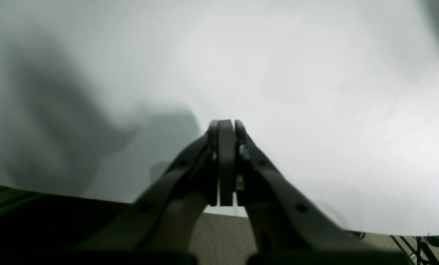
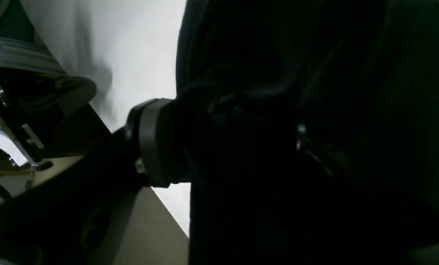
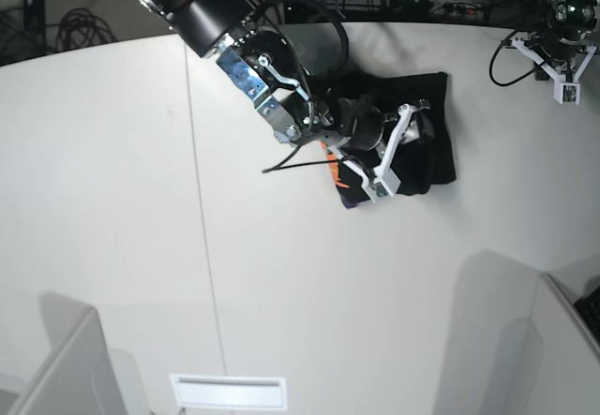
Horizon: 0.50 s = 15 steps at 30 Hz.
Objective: Fold the T-shirt properly
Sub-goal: 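Fold the right gripper's end over toward the left gripper, then press the folded bundle flat and release the right gripper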
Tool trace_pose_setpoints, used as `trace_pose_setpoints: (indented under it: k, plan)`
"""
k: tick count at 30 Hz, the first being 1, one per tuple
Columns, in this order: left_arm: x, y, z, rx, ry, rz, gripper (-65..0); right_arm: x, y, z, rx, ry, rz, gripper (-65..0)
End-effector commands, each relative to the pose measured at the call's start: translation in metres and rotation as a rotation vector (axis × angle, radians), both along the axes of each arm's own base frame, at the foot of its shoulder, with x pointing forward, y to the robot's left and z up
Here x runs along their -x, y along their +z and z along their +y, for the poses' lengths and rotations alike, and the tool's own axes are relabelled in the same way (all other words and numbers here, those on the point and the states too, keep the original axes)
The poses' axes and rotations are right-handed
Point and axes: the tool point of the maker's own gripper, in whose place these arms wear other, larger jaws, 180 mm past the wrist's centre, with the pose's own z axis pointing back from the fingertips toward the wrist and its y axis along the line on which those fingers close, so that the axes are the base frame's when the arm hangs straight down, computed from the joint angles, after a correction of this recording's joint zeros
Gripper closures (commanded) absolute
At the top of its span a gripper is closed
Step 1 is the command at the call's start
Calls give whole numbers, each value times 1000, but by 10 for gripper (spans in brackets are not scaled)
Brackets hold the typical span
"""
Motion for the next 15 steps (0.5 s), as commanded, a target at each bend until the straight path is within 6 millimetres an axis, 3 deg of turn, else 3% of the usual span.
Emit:
trace_pose_setpoints:
  k: [1, 6, 8, 15]
  plan:
    - [-4, 9, 5, -24, -13, -23, 0, -7, 19, 10, -51, 1, -33, -371]
    - [-6, 12, 5, -30, -17, -30, 0, -5, 19, 11, -50, 7, -28, -372]
    - [-6, 14, 7, -33, -12, -33, 0, 4, 19, 18, -47, 42, -33, -372]
    - [2, 30, 34, -82, 62, -64, 0, 31, 25, 42, -25, 184, -90, -371]
